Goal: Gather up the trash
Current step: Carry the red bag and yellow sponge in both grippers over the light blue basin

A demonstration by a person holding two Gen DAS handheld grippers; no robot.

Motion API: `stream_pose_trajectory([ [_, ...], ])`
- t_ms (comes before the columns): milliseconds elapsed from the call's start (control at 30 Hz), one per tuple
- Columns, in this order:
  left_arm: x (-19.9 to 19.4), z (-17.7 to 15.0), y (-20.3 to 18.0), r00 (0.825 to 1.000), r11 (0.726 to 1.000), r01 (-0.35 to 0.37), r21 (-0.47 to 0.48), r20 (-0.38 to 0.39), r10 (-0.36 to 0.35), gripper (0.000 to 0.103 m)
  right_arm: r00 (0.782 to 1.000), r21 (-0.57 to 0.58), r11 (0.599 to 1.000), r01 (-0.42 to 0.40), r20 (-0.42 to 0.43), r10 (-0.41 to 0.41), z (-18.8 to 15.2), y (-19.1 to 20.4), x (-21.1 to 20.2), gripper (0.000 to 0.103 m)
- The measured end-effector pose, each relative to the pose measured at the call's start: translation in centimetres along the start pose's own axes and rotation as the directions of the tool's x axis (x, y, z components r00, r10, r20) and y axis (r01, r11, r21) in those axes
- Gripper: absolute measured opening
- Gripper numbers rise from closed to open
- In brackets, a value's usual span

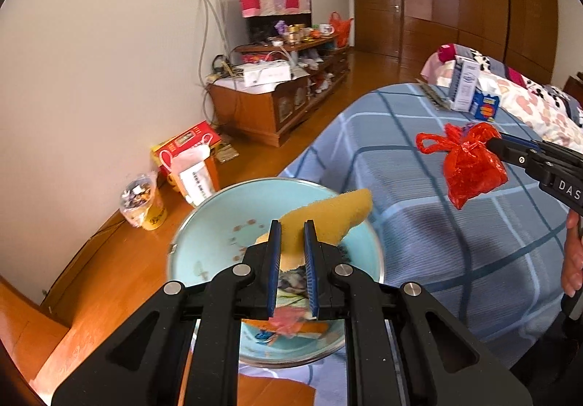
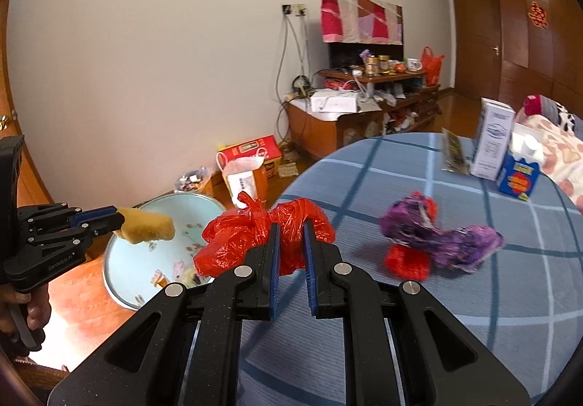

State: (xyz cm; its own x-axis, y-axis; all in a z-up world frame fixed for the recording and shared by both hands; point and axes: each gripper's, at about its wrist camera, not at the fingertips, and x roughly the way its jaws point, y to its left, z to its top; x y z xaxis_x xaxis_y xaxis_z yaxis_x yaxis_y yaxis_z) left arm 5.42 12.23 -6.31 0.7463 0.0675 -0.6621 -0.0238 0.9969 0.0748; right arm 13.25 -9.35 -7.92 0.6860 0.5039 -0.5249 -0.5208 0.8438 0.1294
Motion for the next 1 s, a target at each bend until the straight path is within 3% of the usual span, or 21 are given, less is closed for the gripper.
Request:
stream_pose_trajectory([
  [433, -0.1, -1.0, 3.9, 0.998, 0.996, -0.065, -0.067, -0.018, 0.064, 0.012, 0.999, -0.053, 0.998, -0.045, -0.03, 0.044, 0.8, 3.3, 2.9, 0.013],
  [1000, -0.3, -1.5, 6.1, 0.995, 0.99, -0.104, -0.099, -0.018, 0.102, 0.013, 0.995, -0.106, 0.991, -0.083, -0.055, 0.077, 1.1, 6.6, 4.7, 0.013],
])
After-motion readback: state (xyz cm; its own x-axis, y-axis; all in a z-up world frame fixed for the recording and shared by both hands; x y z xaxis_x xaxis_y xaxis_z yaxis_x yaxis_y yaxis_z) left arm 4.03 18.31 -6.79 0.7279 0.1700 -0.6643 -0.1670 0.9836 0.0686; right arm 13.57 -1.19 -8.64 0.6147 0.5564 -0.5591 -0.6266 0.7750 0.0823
